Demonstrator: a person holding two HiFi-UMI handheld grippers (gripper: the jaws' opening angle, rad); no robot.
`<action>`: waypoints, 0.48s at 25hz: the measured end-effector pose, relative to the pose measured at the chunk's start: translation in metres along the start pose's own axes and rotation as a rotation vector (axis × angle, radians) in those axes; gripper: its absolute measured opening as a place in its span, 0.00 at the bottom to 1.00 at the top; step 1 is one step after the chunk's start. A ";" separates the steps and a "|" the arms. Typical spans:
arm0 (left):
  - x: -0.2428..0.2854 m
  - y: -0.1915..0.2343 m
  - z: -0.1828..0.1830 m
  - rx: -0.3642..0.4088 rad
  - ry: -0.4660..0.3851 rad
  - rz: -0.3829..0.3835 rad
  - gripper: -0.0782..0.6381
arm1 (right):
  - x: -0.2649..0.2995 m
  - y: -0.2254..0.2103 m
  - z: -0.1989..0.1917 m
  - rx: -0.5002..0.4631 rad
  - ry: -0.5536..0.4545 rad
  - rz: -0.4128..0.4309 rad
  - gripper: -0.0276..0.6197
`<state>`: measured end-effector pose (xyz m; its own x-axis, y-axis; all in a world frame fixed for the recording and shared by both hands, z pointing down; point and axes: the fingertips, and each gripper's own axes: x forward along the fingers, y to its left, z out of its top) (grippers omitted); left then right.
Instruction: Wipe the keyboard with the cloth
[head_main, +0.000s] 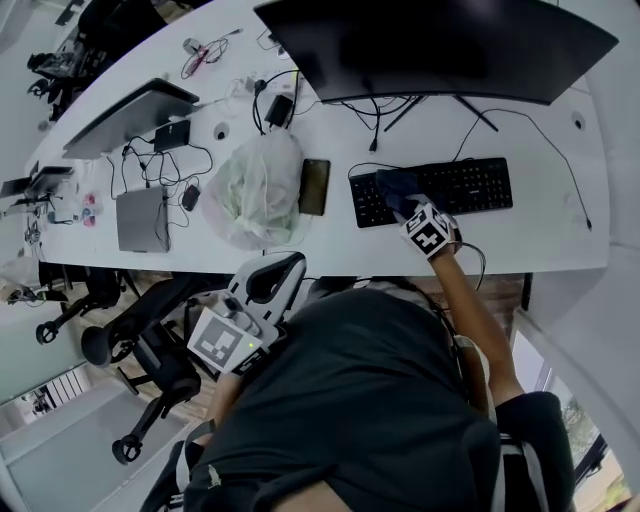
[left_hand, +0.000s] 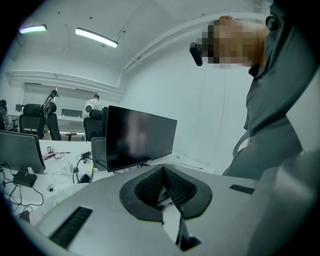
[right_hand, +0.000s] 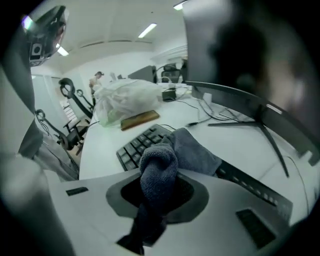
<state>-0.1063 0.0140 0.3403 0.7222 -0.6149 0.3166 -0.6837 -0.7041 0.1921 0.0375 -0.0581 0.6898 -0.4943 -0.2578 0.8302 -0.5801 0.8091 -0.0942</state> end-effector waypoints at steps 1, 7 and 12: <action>-0.002 0.002 0.000 -0.004 0.000 0.007 0.12 | -0.017 -0.023 -0.017 0.050 0.009 -0.055 0.15; -0.002 0.005 -0.006 -0.047 -0.010 0.001 0.12 | -0.076 -0.095 -0.046 0.197 0.070 -0.340 0.15; 0.013 -0.010 -0.006 0.003 0.013 -0.064 0.12 | 0.025 0.040 0.033 -0.081 0.017 0.062 0.15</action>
<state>-0.0911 0.0151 0.3476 0.7633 -0.5635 0.3161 -0.6354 -0.7431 0.2098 -0.0195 -0.0497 0.6881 -0.5161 -0.1968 0.8336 -0.4941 0.8634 -0.1020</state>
